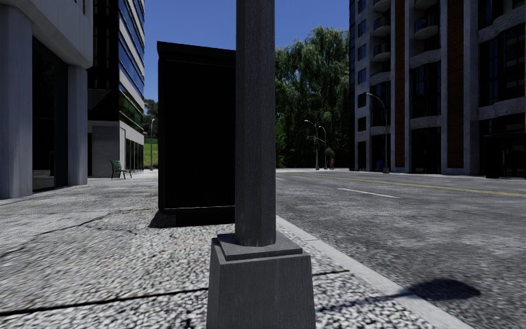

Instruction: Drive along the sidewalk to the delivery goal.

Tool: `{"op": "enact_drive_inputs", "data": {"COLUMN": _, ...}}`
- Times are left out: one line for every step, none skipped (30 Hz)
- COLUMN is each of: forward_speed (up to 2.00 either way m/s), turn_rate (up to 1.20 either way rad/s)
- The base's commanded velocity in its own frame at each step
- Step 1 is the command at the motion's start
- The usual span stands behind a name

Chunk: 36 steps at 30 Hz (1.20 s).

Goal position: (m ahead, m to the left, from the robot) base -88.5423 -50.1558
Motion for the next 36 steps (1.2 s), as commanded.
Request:
{"op": "enact_drive_inputs", "data": {"forward_speed": 0.0, "turn_rate": 0.0}}
{"op": "enact_drive_inputs", "data": {"forward_speed": 0.0, "turn_rate": 0.0}}
{"op": "enact_drive_inputs", "data": {"forward_speed": 0.0, "turn_rate": 0.0}}
{"op": "enact_drive_inputs", "data": {"forward_speed": 0.0, "turn_rate": 0.0}}
{"op": "enact_drive_inputs", "data": {"forward_speed": 0.0, "turn_rate": 0.0}}
{"op": "enact_drive_inputs", "data": {"forward_speed": 0.0, "turn_rate": 0.0}}
{"op": "enact_drive_inputs", "data": {"forward_speed": 0.0, "turn_rate": 0.0}}
{"op": "enact_drive_inputs", "data": {"forward_speed": 0.0, "turn_rate": 0.0}}
{"op": "enact_drive_inputs", "data": {"forward_speed": 0.0, "turn_rate": 0.0}}
{"op": "enact_drive_inputs", "data": {"forward_speed": 0.0, "turn_rate": 0.0}}
{"op": "enact_drive_inputs", "data": {"forward_speed": 0.0, "turn_rate": 0.0}}
{"op": "enact_drive_inputs", "data": {"forward_speed": 0.0, "turn_rate": 0.0}}
{"op": "enact_drive_inputs", "data": {"forward_speed": 0.0, "turn_rate": 0.0}}
{"op": "enact_drive_inputs", "data": {"forward_speed": 0.0, "turn_rate": 0.0}}
{"op": "enact_drive_inputs", "data": {"forward_speed": 0.0, "turn_rate": 0.0}}
{"op": "enact_drive_inputs", "data": {"forward_speed": 0.0, "turn_rate": 0.0}}
{"op": "enact_drive_inputs", "data": {"forward_speed": 0.0, "turn_rate": 0.0}}
{"op": "enact_drive_inputs", "data": {"forward_speed": 0.0, "turn_rate": 0.0}}
{"op": "enact_drive_inputs", "data": {"forward_speed": 0.0, "turn_rate": 0.0}}
{"op": "enact_drive_inputs", "data": {"forward_speed": 0.0, "turn_rate": 0.0}}
{"op": "enact_drive_inputs", "data": {"forward_speed": 0.0, "turn_rate": 0.0}}
{"op": "enact_drive_inputs", "data": {"forward_speed": 0.0, "turn_rate": 0.0}}
{"op": "enact_drive_inputs", "data": {"forward_speed": 0.0, "turn_rate": 0.0}}
{"op": "enact_drive_inputs", "data": {"forward_speed": 0.0, "turn_rate": 0.0}}
{"op": "enact_drive_inputs", "data": {"forward_speed": 0.0, "turn_rate": 0.0}}
{"op": "enact_drive_inputs", "data": {"forward_speed": 0.0, "turn_rate": 0.0}}
{"op": "enact_drive_inputs", "data": {"forward_speed": 0.0, "turn_rate": 0.0}}
{"op": "enact_drive_inputs", "data": {"forward_speed": 0.0, "turn_rate": 0.0}}
{"op": "enact_drive_inputs", "data": {"forward_speed": 0.0, "turn_rate": 0.0}}
{"op": "enact_drive_inputs", "data": {"forward_speed": 0.0, "turn_rate": 0.0}}
{"op": "enact_drive_inputs", "data": {"forward_speed": 0.0, "turn_rate": -0.35}}
{"op": "enact_drive_inputs", "data": {"forward_speed": 0.0, "turn_rate": -0.65}}
{"op": "enact_drive_inputs", "data": {"forward_speed": 0.0, "turn_rate": -0.94}}
{"op": "enact_drive_inputs", "data": {"forward_speed": 0.0, "turn_rate": -1.2}}
{"op": "enact_drive_inputs", "data": {"forward_speed": 0.0, "turn_rate": -1.2}}
{"op": "enact_drive_inputs", "data": {"forward_speed": 0.0, "turn_rate": -1.2}}
